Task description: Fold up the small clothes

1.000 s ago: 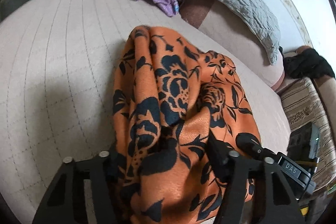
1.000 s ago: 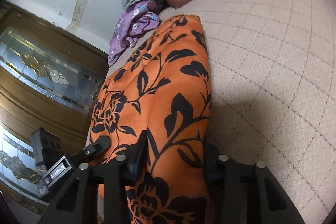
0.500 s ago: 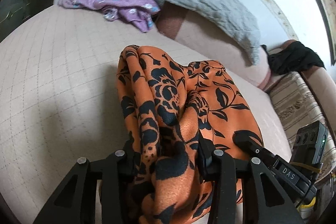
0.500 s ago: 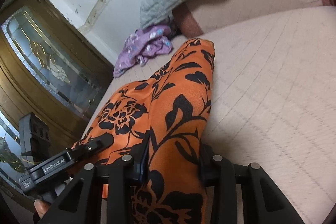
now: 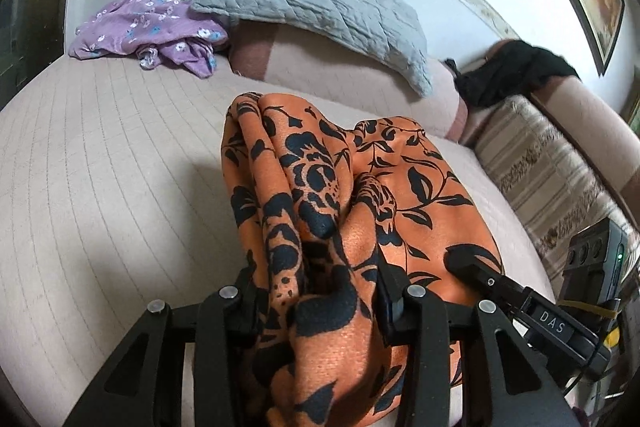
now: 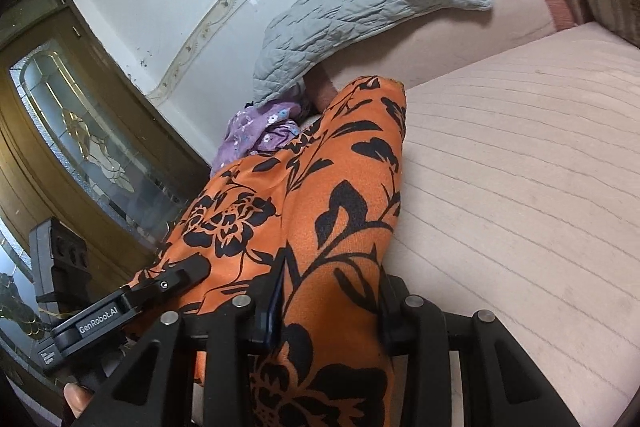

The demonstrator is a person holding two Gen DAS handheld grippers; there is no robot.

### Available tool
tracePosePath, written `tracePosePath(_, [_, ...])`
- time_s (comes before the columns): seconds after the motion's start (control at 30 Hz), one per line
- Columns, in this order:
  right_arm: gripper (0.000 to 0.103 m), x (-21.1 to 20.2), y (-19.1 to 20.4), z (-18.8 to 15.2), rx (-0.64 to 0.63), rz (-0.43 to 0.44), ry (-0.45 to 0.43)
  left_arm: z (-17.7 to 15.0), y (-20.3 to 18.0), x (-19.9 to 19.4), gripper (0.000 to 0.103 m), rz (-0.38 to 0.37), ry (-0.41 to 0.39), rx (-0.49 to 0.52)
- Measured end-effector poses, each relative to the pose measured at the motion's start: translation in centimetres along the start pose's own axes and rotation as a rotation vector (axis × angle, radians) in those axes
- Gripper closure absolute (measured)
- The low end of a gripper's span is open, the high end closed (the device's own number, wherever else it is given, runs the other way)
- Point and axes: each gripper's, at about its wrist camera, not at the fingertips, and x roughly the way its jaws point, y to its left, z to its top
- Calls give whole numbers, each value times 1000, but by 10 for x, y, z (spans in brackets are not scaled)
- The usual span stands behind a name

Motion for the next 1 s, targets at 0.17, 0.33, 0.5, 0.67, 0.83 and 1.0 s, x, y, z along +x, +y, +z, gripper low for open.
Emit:
tracePosePath(0.17, [65,-13,-19,-24,38,-32,53,-38,-6,10,59,62,88,0])
tracePosePath(0.33, [57,12,-42,-53,85,-137,229,-59,7,36,43,174,222,-36])
tracePosePath(0.5, [42,-9,-27,-50,32,-215,217,-54,-6,9,33,266,170,51])
tracePosePath(0.67, [41,-60,-3,-43,-71,-281,91,-43,-30,-50,16,424,-43,170])
tracePosePath(0.83, [40,-105,29,-25,-136,-291,-5,-35,-55,-111,8,470,-215,195])
tracePosePath(1.0, [37,-147,62,-13,-171,-286,-72,-28,-83,-151,5,504,-292,229])
